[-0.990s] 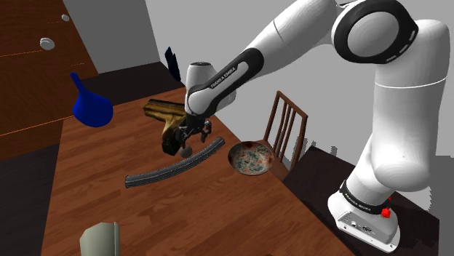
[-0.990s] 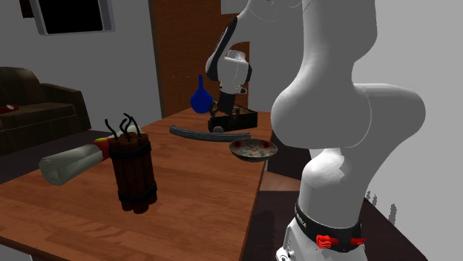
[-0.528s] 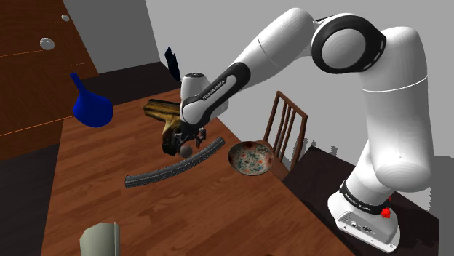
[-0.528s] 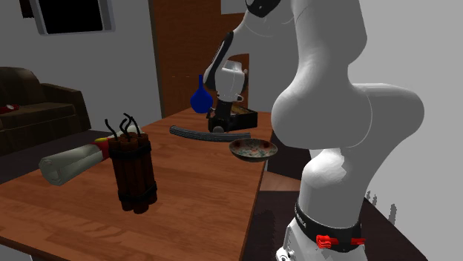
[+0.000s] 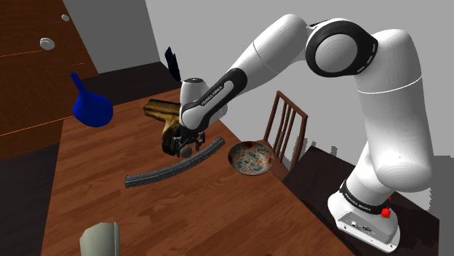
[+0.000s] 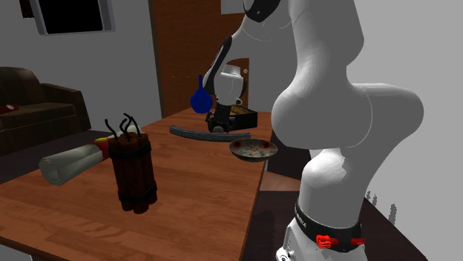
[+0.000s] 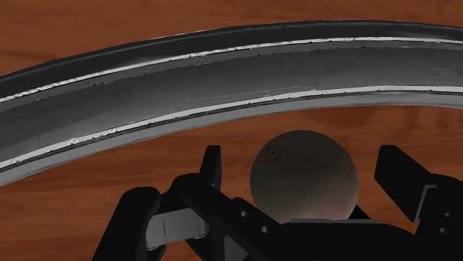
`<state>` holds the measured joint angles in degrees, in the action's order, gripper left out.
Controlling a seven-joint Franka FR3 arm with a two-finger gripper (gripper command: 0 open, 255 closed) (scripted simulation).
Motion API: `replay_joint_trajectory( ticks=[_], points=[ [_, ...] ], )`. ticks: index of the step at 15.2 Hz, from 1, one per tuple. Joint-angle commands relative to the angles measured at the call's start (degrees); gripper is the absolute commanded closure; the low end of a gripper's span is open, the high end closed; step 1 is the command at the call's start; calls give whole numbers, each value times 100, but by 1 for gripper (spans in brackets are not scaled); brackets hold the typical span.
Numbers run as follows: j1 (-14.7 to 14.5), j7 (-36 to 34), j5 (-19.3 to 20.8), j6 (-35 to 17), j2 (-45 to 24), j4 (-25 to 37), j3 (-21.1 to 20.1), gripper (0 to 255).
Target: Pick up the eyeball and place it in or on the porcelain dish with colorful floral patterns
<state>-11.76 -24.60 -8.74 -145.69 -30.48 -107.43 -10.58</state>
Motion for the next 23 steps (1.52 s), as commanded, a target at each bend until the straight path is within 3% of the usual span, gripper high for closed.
replay_joint_trajectory(
  ticks=[1,2,3,12,23],
  points=[
    [0,0,0,-1,-1,1,0,0],
    [0,0,0,0,-1,0,0,0],
    [0,0,0,0,-1,0,0,255],
    [0,0,0,-1,-1,1,0,255],
    [28,-98,-5,631,556,85,-13,255]
  ],
)
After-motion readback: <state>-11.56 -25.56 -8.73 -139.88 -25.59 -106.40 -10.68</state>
